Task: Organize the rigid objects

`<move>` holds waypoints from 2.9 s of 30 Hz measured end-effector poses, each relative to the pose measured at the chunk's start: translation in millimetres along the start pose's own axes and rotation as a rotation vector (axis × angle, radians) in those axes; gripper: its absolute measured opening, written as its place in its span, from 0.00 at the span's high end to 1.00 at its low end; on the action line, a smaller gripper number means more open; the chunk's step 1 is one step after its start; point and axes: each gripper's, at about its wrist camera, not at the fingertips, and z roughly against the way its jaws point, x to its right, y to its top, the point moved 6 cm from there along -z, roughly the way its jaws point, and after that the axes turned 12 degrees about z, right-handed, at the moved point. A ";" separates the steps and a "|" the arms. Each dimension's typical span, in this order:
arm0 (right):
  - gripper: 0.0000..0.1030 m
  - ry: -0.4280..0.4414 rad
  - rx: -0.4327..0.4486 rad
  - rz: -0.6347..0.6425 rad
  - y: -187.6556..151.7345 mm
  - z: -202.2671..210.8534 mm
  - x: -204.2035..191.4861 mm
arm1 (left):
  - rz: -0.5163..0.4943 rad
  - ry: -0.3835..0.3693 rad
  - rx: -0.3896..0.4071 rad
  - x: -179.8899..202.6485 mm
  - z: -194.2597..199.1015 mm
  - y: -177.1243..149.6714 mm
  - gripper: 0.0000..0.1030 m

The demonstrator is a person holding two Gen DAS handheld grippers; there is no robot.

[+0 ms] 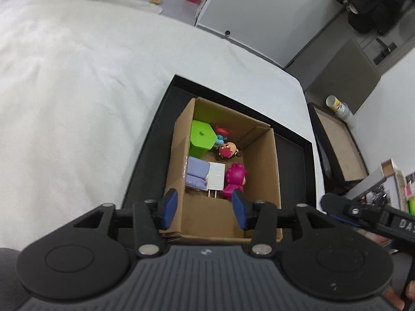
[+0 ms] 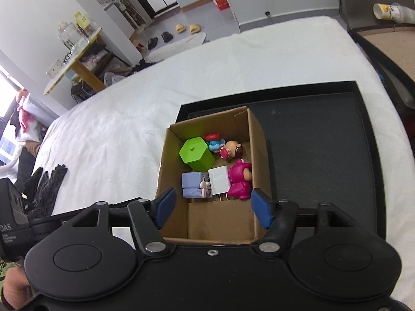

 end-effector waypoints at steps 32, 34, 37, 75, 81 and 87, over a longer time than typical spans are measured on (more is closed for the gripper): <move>0.00 -0.206 0.257 -0.044 -48.3 125.4 -1.5 | -0.265 -0.033 0.200 48.5 152.0 -53.2 0.01; 0.00 -0.209 0.260 -0.026 -50.1 130.1 -7.5 | -0.281 -0.034 0.209 46.5 158.8 -56.5 0.01; 0.00 -0.211 0.269 0.000 -53.1 138.1 -15.4 | -0.279 -0.025 0.229 40.5 168.7 -60.1 0.01; 0.00 -0.171 0.294 0.119 -101.5 183.2 -58.5 | -0.367 -0.009 0.281 19.6 209.3 -107.7 0.01; 0.00 -0.171 0.294 0.127 -102.8 185.4 -63.2 | -0.370 -0.016 0.283 21.0 213.0 -109.5 0.01; 0.00 -0.181 0.296 0.128 -102.2 187.8 -62.0 | -0.368 -0.014 0.281 20.8 213.9 -109.2 0.01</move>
